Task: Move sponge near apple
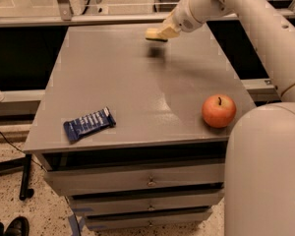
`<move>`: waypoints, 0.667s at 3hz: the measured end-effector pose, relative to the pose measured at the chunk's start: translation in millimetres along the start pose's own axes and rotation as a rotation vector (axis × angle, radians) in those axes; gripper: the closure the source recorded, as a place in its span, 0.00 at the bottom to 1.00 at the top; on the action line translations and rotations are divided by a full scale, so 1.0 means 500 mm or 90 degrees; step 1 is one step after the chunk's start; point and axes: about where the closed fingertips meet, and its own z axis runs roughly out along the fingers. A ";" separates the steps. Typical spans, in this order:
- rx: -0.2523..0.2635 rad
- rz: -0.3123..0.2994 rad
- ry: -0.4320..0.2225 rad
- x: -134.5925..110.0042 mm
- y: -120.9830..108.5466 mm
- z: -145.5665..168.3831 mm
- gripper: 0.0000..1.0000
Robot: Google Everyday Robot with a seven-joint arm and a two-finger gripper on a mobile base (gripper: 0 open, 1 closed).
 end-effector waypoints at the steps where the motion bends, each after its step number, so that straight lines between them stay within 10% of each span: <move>1: -0.019 0.021 0.014 0.103 0.017 -0.048 1.00; 2: -0.035 0.029 0.022 0.182 0.029 -0.111 1.00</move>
Offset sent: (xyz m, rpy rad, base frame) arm -0.0658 -0.1623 -0.0349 -0.0187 0.1088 -0.0081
